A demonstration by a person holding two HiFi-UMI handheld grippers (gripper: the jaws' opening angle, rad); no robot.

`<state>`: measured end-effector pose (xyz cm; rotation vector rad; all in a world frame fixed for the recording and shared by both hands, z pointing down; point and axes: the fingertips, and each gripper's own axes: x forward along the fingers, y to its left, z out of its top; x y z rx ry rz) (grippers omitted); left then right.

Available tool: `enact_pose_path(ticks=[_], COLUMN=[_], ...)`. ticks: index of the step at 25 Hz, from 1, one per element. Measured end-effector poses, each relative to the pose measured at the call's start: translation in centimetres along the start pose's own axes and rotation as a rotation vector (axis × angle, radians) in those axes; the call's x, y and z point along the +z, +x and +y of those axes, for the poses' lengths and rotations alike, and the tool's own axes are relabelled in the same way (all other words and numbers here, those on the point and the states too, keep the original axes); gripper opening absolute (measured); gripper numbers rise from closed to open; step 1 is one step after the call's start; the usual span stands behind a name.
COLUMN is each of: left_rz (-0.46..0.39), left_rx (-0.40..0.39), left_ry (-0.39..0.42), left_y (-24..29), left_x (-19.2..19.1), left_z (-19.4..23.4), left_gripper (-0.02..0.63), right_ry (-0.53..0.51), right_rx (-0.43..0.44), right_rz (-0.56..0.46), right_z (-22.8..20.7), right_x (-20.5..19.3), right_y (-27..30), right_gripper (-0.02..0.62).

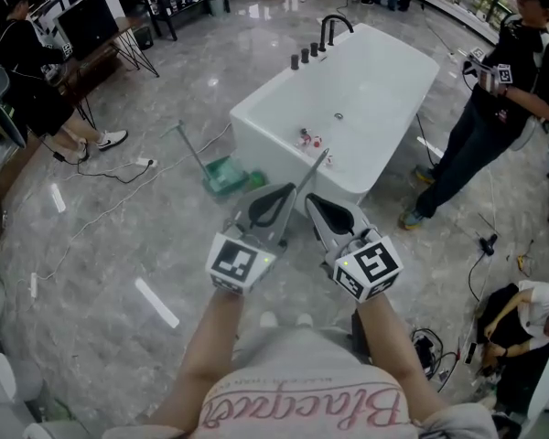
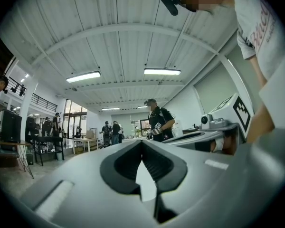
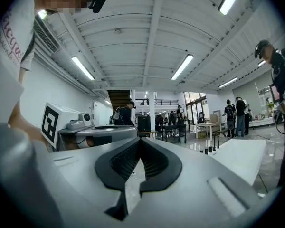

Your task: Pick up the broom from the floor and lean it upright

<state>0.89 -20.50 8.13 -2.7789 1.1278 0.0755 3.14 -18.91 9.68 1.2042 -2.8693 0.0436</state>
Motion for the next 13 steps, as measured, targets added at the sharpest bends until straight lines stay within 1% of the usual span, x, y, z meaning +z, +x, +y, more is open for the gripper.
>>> enact_pose_path(ticks=[6, 8, 13], left_rz=[-0.023, -0.029, -0.014], left_rx=[-0.002, -0.004, -0.010], left_ry=[-0.007, -0.012, -0.008], left_y=[0.4, 0.5, 0.3], left_x=[0.7, 1.0, 0.8], left_z=[0.2, 0.2, -0.4], left_gripper=[0.000, 0.000, 0.000], right_ry=[-0.030, -0.023, -0.007], right_rx=[0.003, -0.004, -0.008], right_rz=[-0.014, -0.018, -0.012], right_z=[-0.2, -0.4, -0.5], right_x=[1.1, 1.1, 0.7], right_y=[-0.2, -0.2, -0.5], right_gripper=[0.000, 0.000, 0.000])
